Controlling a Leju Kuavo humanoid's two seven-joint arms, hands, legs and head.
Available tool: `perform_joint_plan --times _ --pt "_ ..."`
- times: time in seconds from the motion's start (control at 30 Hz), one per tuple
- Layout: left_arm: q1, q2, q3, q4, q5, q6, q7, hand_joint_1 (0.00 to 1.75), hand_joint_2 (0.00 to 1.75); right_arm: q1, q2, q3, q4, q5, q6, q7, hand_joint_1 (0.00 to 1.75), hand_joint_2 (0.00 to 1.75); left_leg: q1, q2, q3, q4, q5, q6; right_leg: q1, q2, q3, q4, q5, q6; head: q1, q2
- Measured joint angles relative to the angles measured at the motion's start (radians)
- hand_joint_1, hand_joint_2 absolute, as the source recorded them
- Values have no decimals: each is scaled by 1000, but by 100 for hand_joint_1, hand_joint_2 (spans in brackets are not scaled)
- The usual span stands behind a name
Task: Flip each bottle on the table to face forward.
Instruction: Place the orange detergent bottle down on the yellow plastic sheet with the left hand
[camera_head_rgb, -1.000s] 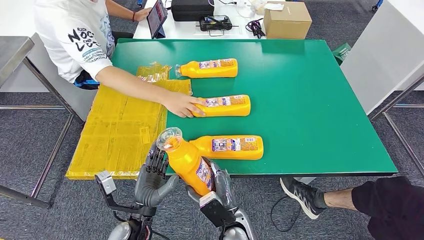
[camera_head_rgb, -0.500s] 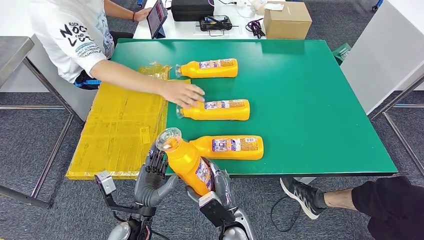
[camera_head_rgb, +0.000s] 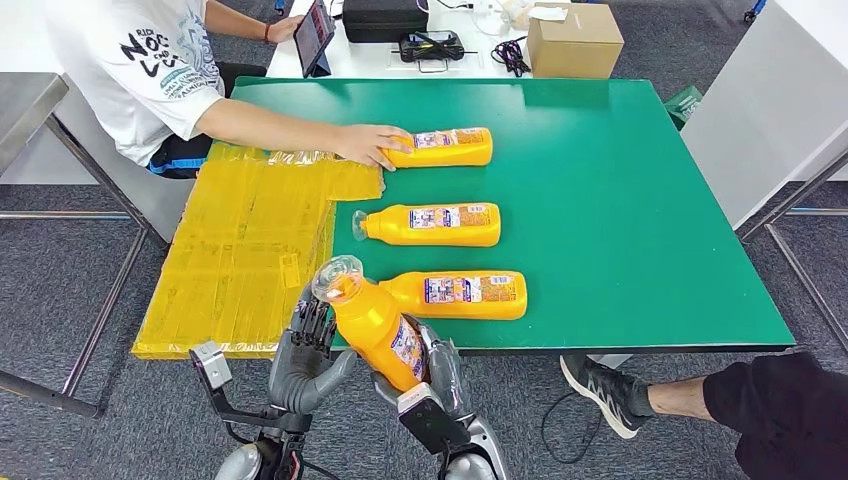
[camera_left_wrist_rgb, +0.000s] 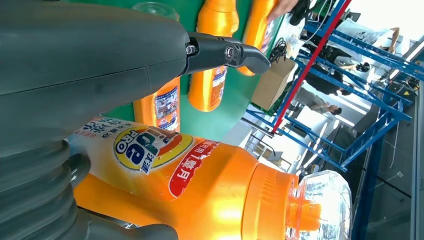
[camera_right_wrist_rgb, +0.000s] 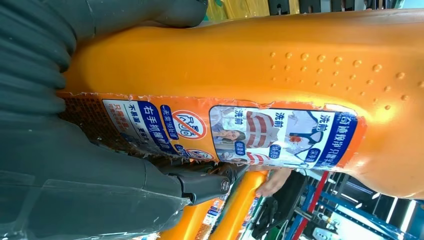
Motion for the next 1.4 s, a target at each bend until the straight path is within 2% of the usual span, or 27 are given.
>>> perform_joint_plan --times 0.13,0.2,0.57,1.4 --pt "-14 17 -37 22 -35 -146 -28 0 175 -38 13 12 37 -12 139 15 175 175 0 0 0 0 0 0 0 0 0 0 0 0 0 0" --pt "-23 28 -48 39 -51 -172 -47 0 175 -59 21 17 61 -11 166 15 175 175 0 0 1 0 0 0 0 0 1 0 0 0 0 0" --pt "-38 59 -56 68 -67 -197 -66 0 175 -91 30 22 127 -10 173 7 175 175 0 0 1 0 0 0 0 0 1 0 0 0 0 0" --pt "-43 74 -70 72 -99 -219 -82 0 175 -102 33 22 150 -10 185 6 175 175 0 0 1 0 0 0 0 0 1 0 0 0 0 0"
